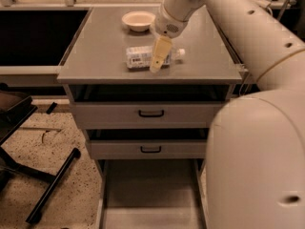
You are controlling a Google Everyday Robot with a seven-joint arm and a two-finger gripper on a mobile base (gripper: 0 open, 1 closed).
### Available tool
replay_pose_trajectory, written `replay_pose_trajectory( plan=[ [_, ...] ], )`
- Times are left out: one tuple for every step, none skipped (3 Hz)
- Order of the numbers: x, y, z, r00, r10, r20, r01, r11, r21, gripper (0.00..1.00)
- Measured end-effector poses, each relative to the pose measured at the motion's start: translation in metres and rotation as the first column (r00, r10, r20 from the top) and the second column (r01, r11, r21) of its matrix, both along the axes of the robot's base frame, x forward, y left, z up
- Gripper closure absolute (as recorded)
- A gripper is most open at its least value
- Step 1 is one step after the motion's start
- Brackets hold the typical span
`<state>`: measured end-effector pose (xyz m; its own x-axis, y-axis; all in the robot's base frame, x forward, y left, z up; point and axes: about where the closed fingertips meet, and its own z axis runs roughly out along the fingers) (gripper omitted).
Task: Place blue plastic bottle into bottom drawer
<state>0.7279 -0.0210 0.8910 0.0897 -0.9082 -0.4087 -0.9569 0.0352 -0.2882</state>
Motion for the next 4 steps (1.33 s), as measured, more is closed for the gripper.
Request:
replay_pose_trajectory(
  plan=[
    [0.022,0.003,-0.012,0.9995,-0.006,-0.03,0.007,0.999,0.031,0.0],
    [0.036,0.005,-0.025,0.9982,-0.013,-0.058,0.016,0.999,0.039,0.0],
    [0.043,0.005,-0.038,0.9962,-0.018,-0.086,0.021,0.999,0.04,0.0],
    [0.044,0.005,-0.038,0.9963,-0.018,-0.084,0.022,0.999,0.041,0.18]
  ],
)
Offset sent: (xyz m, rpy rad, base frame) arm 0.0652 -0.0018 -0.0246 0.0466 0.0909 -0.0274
